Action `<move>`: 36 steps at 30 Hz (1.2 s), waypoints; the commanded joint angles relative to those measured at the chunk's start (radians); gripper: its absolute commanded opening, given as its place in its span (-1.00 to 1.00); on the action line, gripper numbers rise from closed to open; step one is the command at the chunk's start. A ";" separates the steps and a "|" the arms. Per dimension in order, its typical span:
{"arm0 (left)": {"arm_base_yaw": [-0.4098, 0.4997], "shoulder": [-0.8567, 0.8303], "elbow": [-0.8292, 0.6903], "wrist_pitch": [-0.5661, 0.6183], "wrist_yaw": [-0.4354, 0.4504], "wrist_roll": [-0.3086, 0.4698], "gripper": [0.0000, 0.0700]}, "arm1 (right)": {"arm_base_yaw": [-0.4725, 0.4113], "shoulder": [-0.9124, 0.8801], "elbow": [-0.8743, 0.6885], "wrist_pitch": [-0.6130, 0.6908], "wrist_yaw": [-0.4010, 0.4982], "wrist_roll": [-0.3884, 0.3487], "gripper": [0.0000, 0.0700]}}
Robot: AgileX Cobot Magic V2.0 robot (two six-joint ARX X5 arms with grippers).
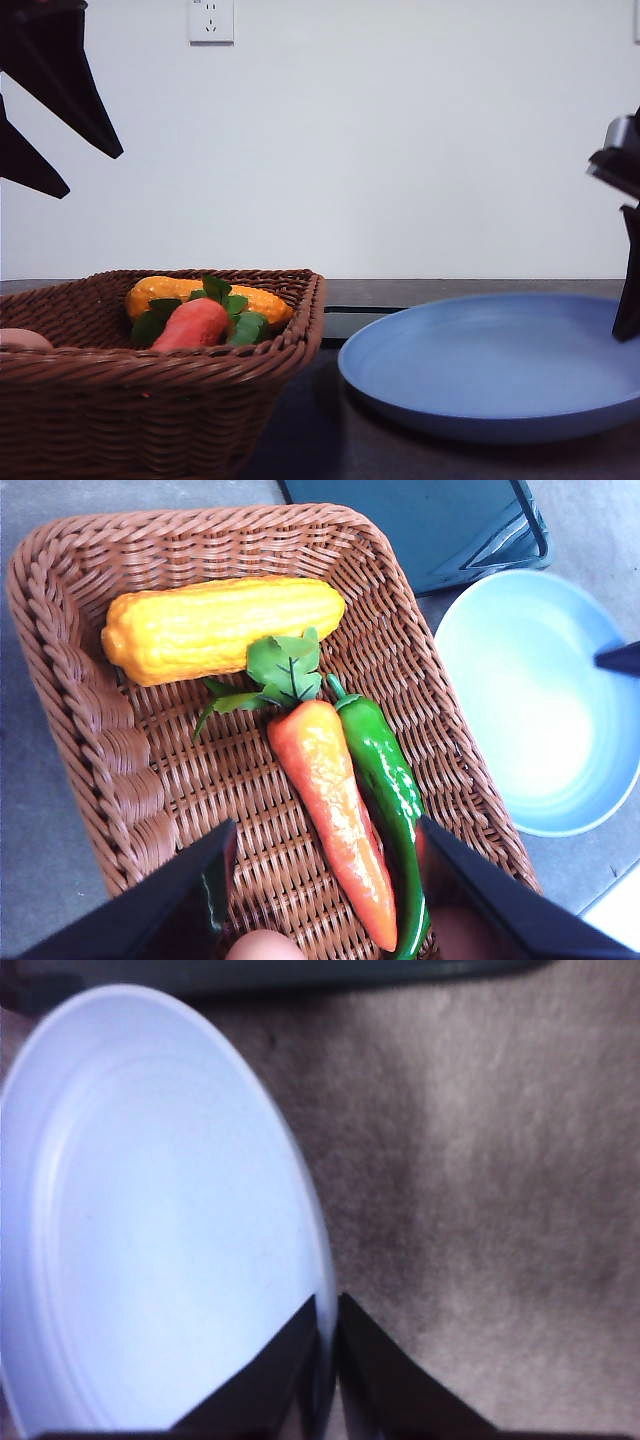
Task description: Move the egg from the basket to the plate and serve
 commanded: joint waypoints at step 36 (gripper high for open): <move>-0.431 0.344 0.161 -0.385 -0.391 -0.166 0.41 | -0.066 -0.240 0.004 -0.013 0.012 0.023 -1.00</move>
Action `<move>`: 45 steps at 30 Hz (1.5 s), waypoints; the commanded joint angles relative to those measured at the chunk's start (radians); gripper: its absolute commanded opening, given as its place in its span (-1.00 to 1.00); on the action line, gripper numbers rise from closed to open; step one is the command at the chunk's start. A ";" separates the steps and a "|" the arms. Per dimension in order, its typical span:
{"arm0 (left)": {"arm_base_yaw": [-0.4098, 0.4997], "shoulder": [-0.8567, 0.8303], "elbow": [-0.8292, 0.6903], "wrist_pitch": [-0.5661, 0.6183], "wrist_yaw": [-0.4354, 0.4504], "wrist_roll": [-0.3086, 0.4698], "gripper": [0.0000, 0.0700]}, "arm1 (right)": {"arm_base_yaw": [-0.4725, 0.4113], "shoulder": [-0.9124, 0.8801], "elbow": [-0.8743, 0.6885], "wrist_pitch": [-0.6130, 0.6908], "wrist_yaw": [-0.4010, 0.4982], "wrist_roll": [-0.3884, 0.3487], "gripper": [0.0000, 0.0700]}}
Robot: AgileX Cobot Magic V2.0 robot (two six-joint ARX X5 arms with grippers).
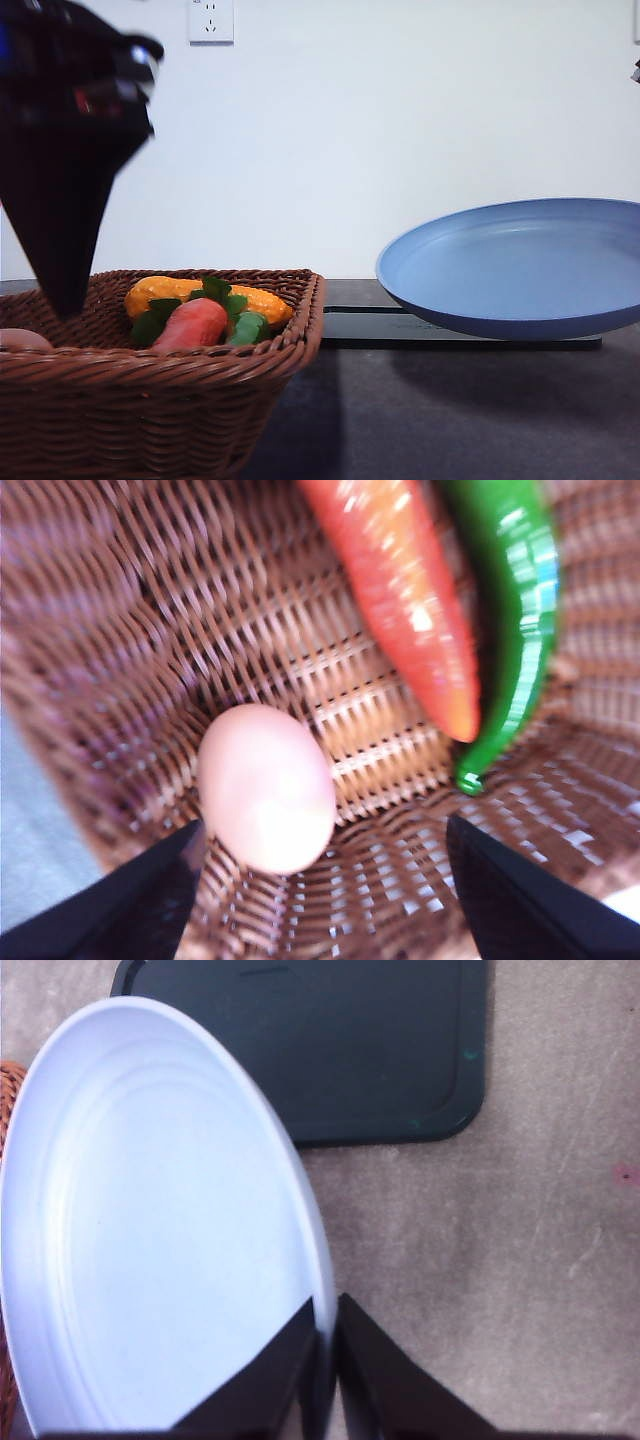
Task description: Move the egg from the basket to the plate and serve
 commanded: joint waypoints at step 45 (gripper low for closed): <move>-0.010 0.155 0.109 0.000 -0.006 0.092 -0.47 | 0.001 0.001 0.004 0.014 -0.004 0.007 -1.00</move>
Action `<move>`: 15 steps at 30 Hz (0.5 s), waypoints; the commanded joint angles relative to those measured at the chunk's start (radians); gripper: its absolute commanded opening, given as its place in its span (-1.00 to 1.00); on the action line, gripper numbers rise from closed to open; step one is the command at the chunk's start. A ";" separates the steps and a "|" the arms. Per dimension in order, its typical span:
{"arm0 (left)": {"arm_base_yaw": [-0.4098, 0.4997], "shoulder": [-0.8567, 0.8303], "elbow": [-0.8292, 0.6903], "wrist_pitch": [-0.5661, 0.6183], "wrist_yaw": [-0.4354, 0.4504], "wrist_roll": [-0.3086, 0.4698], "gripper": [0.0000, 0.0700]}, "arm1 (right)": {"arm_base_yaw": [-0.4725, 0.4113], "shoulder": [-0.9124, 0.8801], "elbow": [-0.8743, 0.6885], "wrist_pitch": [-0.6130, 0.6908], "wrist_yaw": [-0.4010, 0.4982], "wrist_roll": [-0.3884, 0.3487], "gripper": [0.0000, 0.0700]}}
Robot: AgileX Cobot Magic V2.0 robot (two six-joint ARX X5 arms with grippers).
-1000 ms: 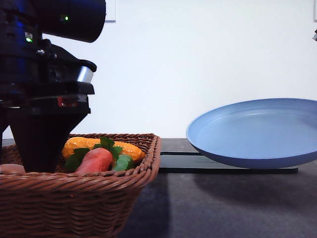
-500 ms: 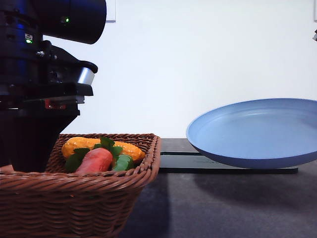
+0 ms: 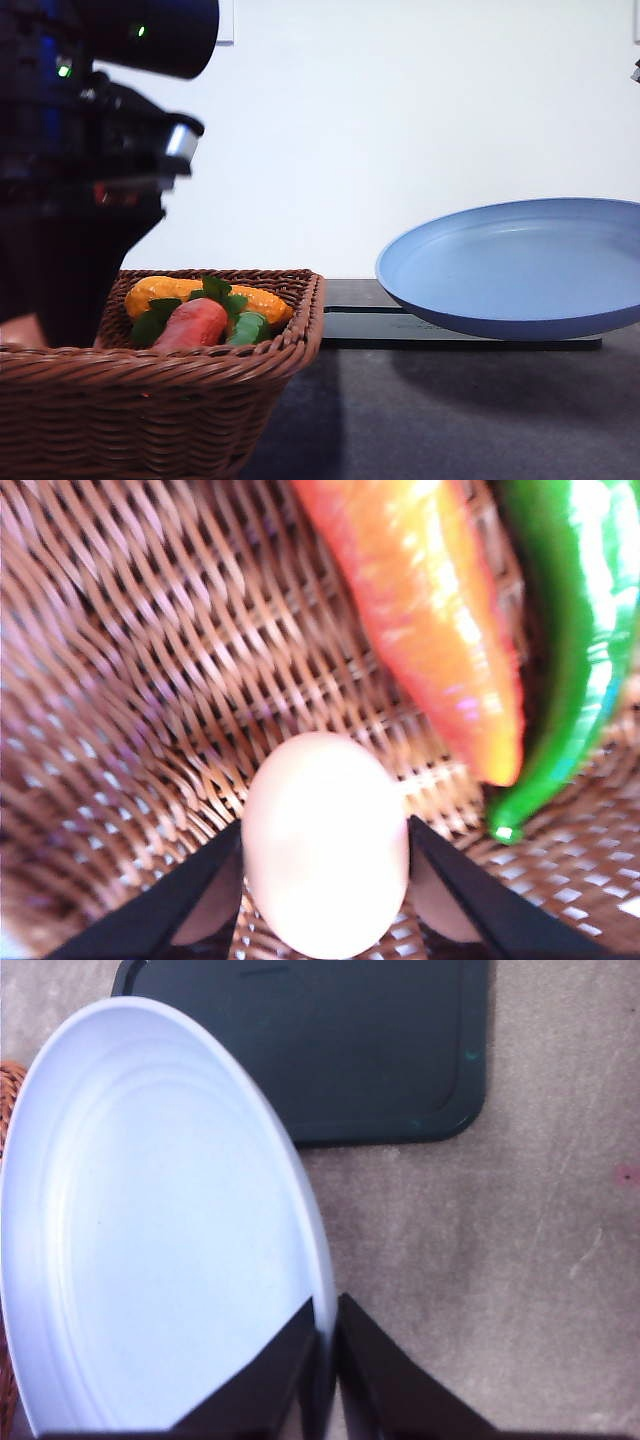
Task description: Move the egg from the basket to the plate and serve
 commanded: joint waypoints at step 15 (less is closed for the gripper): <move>-0.033 0.017 0.449 0.154 0.003 0.066 -0.47 | 0.005 0.002 0.005 -0.002 -0.195 0.029 -1.00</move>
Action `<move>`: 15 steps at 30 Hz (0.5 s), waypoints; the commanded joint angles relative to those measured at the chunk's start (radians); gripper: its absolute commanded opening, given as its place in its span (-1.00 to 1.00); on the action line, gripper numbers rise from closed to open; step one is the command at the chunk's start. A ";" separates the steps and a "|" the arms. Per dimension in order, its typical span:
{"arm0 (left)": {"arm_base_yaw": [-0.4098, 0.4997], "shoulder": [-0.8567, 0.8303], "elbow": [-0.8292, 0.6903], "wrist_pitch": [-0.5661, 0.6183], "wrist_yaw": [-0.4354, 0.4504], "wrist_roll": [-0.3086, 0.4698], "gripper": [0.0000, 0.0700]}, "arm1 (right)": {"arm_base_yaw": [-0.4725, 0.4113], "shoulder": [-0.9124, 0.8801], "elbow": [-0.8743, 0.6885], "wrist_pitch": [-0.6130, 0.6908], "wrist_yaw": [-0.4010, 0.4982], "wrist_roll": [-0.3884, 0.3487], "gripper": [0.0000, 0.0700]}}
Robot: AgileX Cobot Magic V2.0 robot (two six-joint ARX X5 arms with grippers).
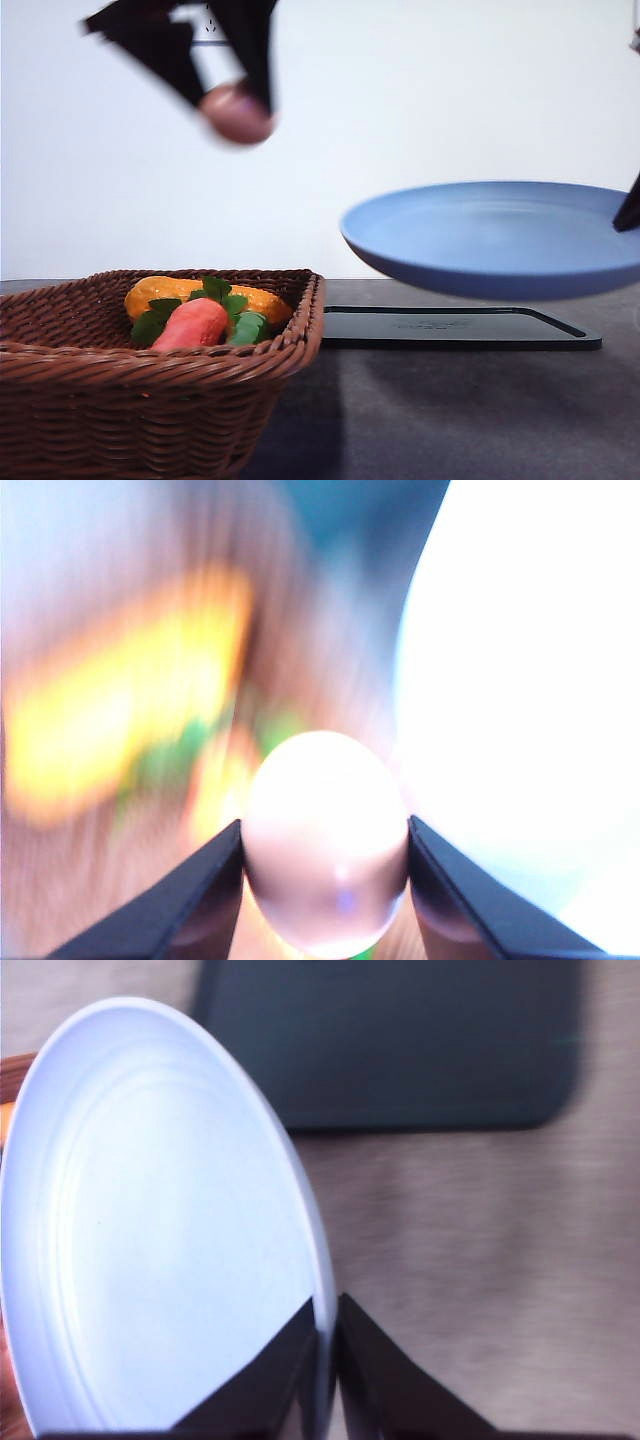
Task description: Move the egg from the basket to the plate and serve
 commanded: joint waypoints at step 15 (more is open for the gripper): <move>-0.183 0.167 0.014 0.131 0.005 0.060 -0.47 | 0.049 0.003 0.005 -0.089 -0.057 0.022 -1.00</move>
